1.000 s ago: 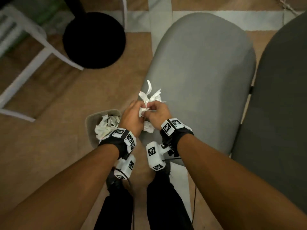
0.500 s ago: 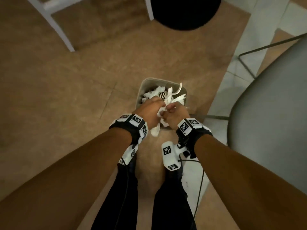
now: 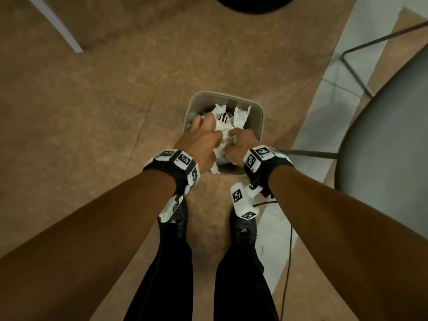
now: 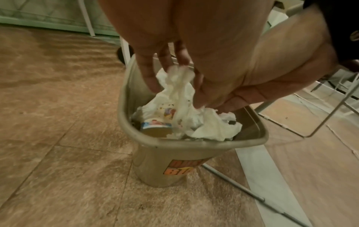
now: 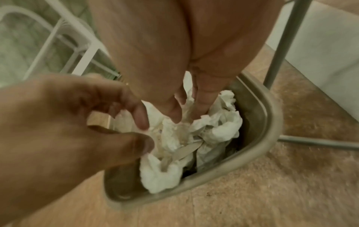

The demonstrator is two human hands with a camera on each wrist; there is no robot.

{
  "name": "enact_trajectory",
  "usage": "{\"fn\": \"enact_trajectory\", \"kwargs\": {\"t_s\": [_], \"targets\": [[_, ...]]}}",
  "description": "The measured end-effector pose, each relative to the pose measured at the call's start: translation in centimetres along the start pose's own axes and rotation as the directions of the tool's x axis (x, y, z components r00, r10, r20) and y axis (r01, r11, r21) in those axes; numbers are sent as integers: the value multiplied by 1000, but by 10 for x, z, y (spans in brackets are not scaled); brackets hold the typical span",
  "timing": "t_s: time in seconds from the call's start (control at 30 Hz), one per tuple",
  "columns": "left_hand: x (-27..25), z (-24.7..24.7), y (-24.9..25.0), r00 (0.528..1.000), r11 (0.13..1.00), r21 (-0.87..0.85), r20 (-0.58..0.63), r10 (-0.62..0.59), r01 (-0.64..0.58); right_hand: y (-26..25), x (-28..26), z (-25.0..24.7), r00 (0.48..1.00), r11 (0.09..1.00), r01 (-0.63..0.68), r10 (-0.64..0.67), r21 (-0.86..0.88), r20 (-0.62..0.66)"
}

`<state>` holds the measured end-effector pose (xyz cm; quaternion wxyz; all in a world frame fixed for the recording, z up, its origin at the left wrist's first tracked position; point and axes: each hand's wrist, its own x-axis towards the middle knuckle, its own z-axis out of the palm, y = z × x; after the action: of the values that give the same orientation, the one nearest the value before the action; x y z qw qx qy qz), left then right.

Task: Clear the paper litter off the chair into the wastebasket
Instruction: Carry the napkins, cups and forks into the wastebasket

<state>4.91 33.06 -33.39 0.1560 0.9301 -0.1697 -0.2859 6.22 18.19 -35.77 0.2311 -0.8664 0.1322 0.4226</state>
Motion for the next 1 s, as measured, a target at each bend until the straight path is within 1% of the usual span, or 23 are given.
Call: {"fn": "enact_trajectory", "kwargs": {"t_s": [0.07,0.13,0.17,0.23,0.33,0.37,0.4,0.47,0.5,0.53,0.57,0.67,0.77,0.83,0.9,1.0], "targets": [[14,5,4,992,995,90,121,38,-49,0,3,2,996,990,84,-84,-117,1],[29,12,7,977,998,34,211,36,-44,1,6,7,986,968,169,-165,-187,36],[36,15,9,970,999,1,240,35,-36,4,9,8,984,965,178,-170,-191,58],[49,19,15,958,1000,-21,284,28,-23,8,15,6,985,973,164,-152,-162,80],[66,29,22,960,998,-49,278,-19,34,15,26,0,990,985,141,-138,-96,29],[73,33,21,953,998,-33,299,-44,57,16,28,-1,990,987,140,-139,-79,17],[78,37,18,937,998,4,344,-67,70,15,29,-1,991,989,136,-136,-60,8],[86,39,14,880,991,113,458,-122,79,14,30,-1,991,991,132,-132,-26,1],[87,36,13,863,986,144,485,-143,82,13,29,-1,991,991,130,-130,-13,-5],[86,31,14,859,987,142,492,-141,81,12,28,-2,993,993,121,-121,0,-8],[86,25,18,873,990,118,471,-128,81,10,26,-7,994,994,112,-111,18,-6],[72,-3,31,934,996,36,345,-93,86,4,10,-23,995,993,95,-95,68,0],[54,-31,37,963,996,-13,257,-83,90,-4,-17,-41,997,984,70,-66,161,-31],[35,-54,45,980,990,-94,178,-90,108,-10,-45,-52,996,966,74,-60,248,-62],[6,-76,58,986,978,-159,116,-120,137,-15,-84,-65,995,947,94,-76,307,-70],[-62,-103,82,967,921,-299,109,-228,251,-1,-148,-74,994,933,107,-113,343,-3]]}}
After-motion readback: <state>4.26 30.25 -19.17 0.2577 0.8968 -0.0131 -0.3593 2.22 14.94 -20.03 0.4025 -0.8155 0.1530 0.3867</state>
